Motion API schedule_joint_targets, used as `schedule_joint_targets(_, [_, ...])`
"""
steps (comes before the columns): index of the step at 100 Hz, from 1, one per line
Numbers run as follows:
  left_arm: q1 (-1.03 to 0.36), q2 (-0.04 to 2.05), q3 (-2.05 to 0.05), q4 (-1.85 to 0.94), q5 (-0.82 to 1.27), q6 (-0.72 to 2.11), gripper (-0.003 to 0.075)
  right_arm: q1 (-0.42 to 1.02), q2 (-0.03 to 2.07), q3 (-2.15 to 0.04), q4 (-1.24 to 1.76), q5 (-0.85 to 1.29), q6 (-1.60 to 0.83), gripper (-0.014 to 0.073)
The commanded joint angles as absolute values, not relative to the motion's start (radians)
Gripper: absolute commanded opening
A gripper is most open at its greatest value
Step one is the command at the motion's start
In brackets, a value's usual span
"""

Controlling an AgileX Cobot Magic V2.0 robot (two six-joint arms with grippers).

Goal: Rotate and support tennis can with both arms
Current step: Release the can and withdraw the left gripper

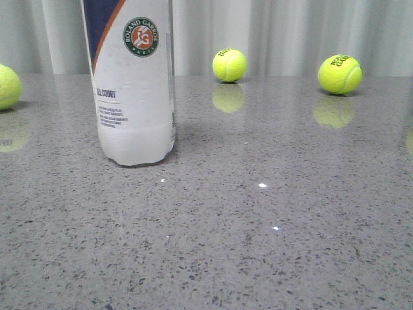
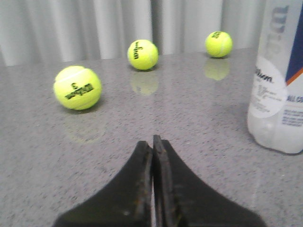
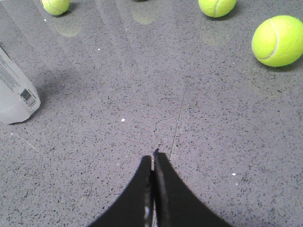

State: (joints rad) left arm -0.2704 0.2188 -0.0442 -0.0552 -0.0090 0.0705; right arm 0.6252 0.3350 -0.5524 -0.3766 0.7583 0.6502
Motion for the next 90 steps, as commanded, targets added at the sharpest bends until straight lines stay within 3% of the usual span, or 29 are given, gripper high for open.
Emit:
schedule_joint_targets(1, [-0.208, 0.16, -0.017, -0.046, -0.084, 0.053, -0.0021, 0.619, 0.343, -0.577, -0.41, 0.692, 0.649, -0.0065])
schedule_joint_targets(12, [-0.147, 0.063, 0.046, -0.046, -0.084, 0.053, -0.0021, 0.619, 0.343, -0.577, -0.41, 0.692, 0.649, -0.0065])
schedule_joint_targets(27, [-0.078, -0.046, 0.044, -0.039, 0.067, 0.053, -0.0021, 0.619, 0.343, -0.577, -0.41, 0.692, 0.649, -0.0065])
schedule_joint_targets(90, [-0.041, -0.044, 0.044, -0.045, 0.089, 0.053, -0.0021, 0.619, 0.346, -0.577, -0.41, 0.691, 0.649, -0.0065])
